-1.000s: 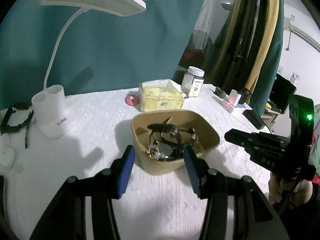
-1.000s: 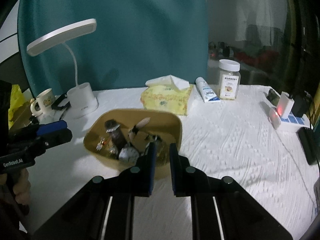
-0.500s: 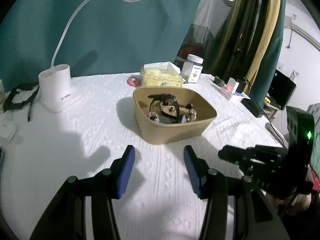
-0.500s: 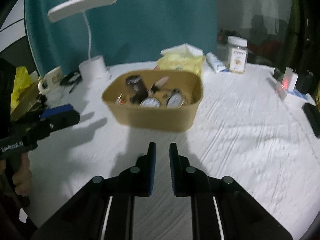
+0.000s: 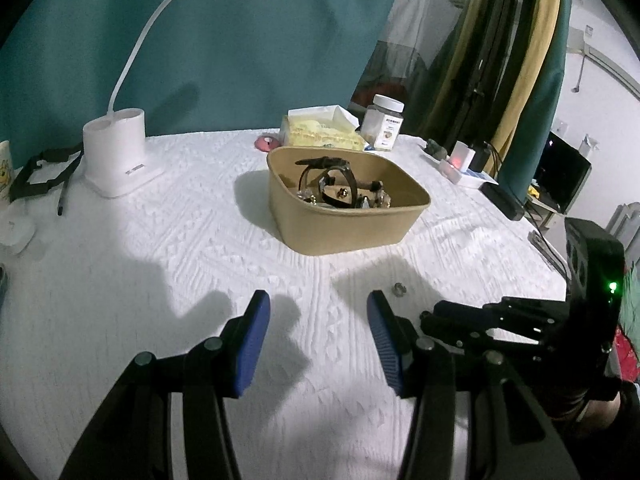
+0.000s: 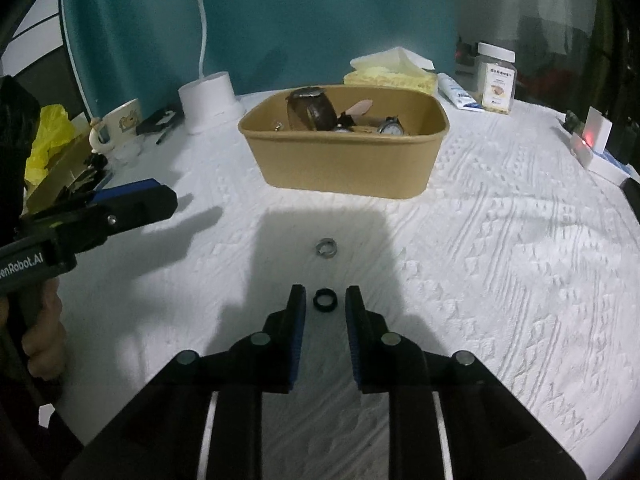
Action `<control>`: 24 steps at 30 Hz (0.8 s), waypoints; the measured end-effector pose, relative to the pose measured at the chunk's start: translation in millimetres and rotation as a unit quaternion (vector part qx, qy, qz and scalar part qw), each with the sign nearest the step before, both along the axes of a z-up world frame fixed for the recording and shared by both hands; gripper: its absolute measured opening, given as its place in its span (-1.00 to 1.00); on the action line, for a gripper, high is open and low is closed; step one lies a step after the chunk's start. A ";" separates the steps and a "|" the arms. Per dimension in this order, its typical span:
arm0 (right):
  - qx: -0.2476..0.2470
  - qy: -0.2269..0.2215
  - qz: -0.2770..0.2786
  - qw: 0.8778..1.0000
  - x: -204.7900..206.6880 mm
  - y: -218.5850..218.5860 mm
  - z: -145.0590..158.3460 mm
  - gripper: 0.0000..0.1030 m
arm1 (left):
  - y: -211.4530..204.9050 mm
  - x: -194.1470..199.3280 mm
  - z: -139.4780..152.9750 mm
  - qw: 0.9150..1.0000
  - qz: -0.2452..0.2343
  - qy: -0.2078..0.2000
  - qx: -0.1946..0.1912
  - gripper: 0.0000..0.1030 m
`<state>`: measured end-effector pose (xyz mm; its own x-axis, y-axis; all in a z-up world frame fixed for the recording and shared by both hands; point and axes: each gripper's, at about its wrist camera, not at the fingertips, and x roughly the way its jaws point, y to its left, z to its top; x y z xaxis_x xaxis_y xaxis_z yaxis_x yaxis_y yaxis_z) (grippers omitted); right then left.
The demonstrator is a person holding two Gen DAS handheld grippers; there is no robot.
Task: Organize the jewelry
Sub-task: 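Move the left gripper down to the small silver ring on the table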
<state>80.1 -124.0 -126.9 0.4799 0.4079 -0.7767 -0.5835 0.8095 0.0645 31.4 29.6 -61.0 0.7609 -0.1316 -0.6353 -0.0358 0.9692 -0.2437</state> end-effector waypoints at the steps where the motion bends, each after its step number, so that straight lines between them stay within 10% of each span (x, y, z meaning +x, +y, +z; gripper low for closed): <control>1: -0.003 -0.001 0.000 1.000 -0.1 0.7 -0.5 -0.64 | -0.2 -0.2 -0.2 1.000 -0.001 0.001 0.000 -0.03; 24: 0.010 -0.001 -0.014 1.000 15.7 -24.0 5.1 -0.78 | -27.6 28.2 -6.4 0.999 -0.027 0.027 0.020 -0.03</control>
<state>95.8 -148.0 -121.8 0.4934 0.4092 -0.7675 -0.5602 0.8245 0.0794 59.6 2.0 -67.4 0.7182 -0.1455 -0.6805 0.0049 0.9789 -0.2041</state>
